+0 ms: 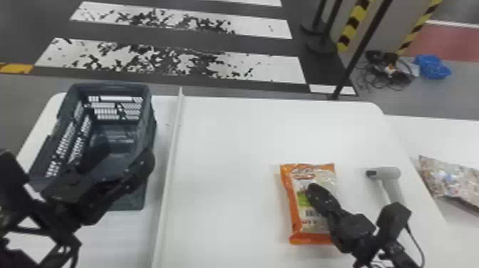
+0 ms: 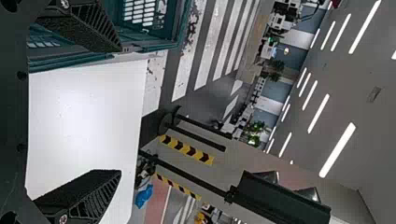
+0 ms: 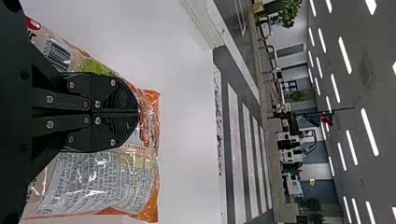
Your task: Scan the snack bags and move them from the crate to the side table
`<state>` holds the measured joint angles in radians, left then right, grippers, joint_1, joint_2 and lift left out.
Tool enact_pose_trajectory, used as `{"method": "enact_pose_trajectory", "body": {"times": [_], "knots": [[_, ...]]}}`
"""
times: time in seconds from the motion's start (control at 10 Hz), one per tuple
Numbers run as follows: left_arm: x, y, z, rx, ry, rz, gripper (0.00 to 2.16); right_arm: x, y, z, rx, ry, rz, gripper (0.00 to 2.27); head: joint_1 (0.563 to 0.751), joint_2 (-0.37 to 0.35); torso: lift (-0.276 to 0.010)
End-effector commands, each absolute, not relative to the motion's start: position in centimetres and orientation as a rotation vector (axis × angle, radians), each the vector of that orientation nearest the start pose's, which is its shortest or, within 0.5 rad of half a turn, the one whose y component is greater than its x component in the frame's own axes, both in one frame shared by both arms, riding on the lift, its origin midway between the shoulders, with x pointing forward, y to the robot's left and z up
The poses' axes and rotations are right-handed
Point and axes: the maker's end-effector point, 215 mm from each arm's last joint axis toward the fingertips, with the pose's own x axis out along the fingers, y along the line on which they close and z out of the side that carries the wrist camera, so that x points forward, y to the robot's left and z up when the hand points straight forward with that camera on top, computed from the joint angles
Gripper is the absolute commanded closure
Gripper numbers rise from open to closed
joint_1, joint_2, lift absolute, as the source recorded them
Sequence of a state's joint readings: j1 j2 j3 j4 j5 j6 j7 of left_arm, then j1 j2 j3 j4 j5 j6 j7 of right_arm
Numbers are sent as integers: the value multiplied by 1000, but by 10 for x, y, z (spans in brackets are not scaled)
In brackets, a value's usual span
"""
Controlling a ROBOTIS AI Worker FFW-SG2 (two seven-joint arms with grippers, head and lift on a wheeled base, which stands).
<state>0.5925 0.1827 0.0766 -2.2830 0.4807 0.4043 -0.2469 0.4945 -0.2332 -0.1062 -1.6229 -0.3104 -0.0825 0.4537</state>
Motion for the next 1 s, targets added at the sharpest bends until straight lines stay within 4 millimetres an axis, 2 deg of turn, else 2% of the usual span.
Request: {"method": "enact_pose_trajectory", "body": {"times": [0.0,0.1,0.2,0.3,0.4,0.5,0.6,0.7,0.8,0.9], "knots": [[403,175,-338,-298,252,-382,66,389,-266,-462,143,213,367,2084,695,-132,-87],[405,176,-333,-290,240,-381,66,391,-268,-417,170,140,377,1477,695,-128,-87],[405,174,-325,-284,227,-383,66,394,-272,-384,171,112,380,350,695,-127,-87],[406,169,-316,-273,213,-389,66,398,-288,-368,179,124,361,-1,695,-132,-87],[405,165,-313,-249,207,-389,66,402,-320,-364,159,130,294,6,695,-145,-87],[403,158,-311,-243,205,-400,66,401,-373,-370,111,148,180,26,695,-186,-87],[401,157,-311,-242,206,-401,66,395,-417,-384,96,179,111,39,695,-254,-87],[401,156,-313,-246,209,-404,66,389,-456,-397,63,220,79,46,695,-292,-87],[401,154,-313,-254,190,-406,66,384,-480,-412,46,259,73,90,695,-350,-87],[400,151,-315,-239,192,-406,66,380,-496,-431,45,299,90,107,695,-350,-87]]}}
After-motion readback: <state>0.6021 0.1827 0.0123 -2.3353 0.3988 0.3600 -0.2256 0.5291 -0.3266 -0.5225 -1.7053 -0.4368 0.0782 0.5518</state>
